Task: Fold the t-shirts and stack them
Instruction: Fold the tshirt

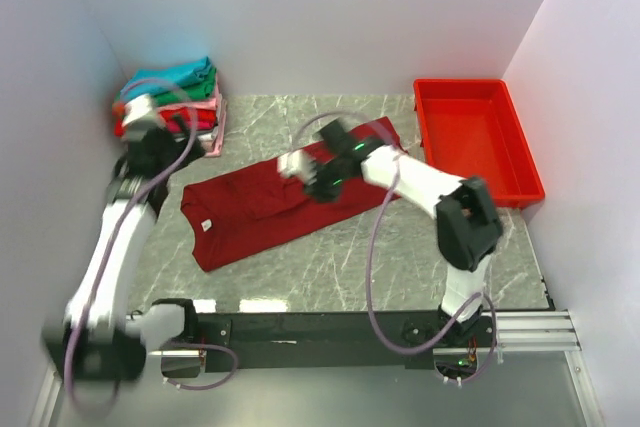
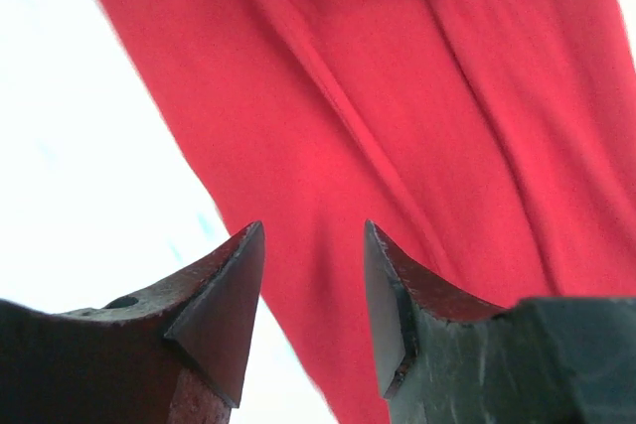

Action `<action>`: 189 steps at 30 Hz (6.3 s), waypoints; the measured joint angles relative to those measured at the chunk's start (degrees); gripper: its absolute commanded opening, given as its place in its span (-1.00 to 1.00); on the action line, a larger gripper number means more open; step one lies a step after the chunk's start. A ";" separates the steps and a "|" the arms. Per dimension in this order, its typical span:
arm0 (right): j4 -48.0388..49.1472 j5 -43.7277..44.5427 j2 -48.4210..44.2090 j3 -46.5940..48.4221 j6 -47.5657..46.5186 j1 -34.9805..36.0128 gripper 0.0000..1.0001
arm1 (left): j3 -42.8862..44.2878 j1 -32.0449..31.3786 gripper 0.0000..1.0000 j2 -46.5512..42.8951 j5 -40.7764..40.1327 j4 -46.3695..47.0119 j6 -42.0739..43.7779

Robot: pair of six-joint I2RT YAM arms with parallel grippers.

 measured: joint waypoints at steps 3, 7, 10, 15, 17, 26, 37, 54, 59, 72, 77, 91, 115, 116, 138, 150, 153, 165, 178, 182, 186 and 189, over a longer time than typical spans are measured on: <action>4.87 4.22 2.62 0.66 4.15 10.36 0.06 | -6.91 2.08 0.78 -15.02 -1.27 1.18 -1.07; 9.90 10.08 9.49 6.60 9.29 18.60 0.07 | -14.88 2.03 0.79 -27.28 -2.58 0.79 -1.60; 11.85 13.42 14.10 10.25 12.02 21.05 0.06 | -18.71 2.03 0.79 -31.36 -4.07 -1.73 -1.62; 12.61 17.07 18.71 13.90 15.28 22.21 0.06 | -20.00 2.01 0.79 -34.32 -5.31 -2.86 -1.62; 12.72 18.05 19.74 15.02 16.39 22.43 0.05 | -20.00 2.01 0.78 -35.04 -5.60 -2.84 -1.62; 12.74 20.44 22.43 18.99 18.53 23.37 -0.65 | -20.00 2.01 0.78 -36.00 -5.88 -2.82 -1.62; 14.03 22.77 22.40 18.99 21.35 21.57 -1.00 | -20.00 2.01 0.77 -36.35 -5.86 -2.82 -1.64; 16.74 27.58 21.79 18.58 31.87 12.09 0.45 | -20.26 2.01 0.78 -34.64 -3.74 -2.49 -2.56; 14.99 24.90 17.86 17.31 31.61 9.29 0.56 | -21.64 2.01 0.72 -28.61 3.39 -2.58 -9.75; 5.35 -3.85 -16.09 -21.05 -8.33 -5.05 0.61 | -34.69 1.99 0.63 -23.82 10.49 -9.70 -33.75; 6.40 -1.40 -15.26 -28.17 -16.57 -9.11 0.53 | -31.36 1.99 0.64 -22.25 6.56 -11.23 -34.62; 16.63 12.94 -6.64 -27.15 -21.24 -12.11 0.08 | -30.36 1.99 0.63 -25.00 4.50 -13.03 -34.42; 7.30 14.49 -13.57 -32.87 -22.38 -5.44 -1.00 | -30.36 1.99 0.63 -26.80 5.62 -14.23 -33.55; 6.71 14.64 -15.17 -34.91 -21.81 -3.52 -1.00 | -30.36 1.99 0.63 -26.82 5.62 -14.23 -33.53; -5.86 0.94 -10.05 -4.55 8.79 3.45 0.15 | -26.43 1.99 0.76 -37.86 13.86 -8.85 -20.48; 1.27 0.28 32.13 37.11 48.98 2.62 0.16 | -25.64 1.99 0.76 -45.22 15.61 -11.15 -19.02; 1.81 2.78 34.14 37.27 53.55 2.62 0.17 | -25.64 1.99 0.76 -45.22 16.22 -11.78 -19.02; 1.73 4.09 39.36 43.89 56.24 2.58 0.17 | -25.64 1.99 0.75 -44.85 17.73 -11.93 -18.78; 0.22 -0.24 40.68 43.08 54.49 2.45 -0.91 | -25.66 1.99 0.73 -44.15 18.32 -11.74 -19.06; 0.92 -0.37 40.22 41.79 55.41 1.60 -1.00 | -25.66 1.99 0.73 -43.85 18.49 -11.72 -19.08; 1.33 0.74 39.26 40.35 57.27 -0.72 -1.00 | -25.66 1.99 0.73 -43.54 18.60 -11.56 -19.08; 1.68 2.32 38.23 38.80 58.58 -4.22 -1.00 | -25.77 1.99 0.73 -42.75 18.67 -10.95 -19.17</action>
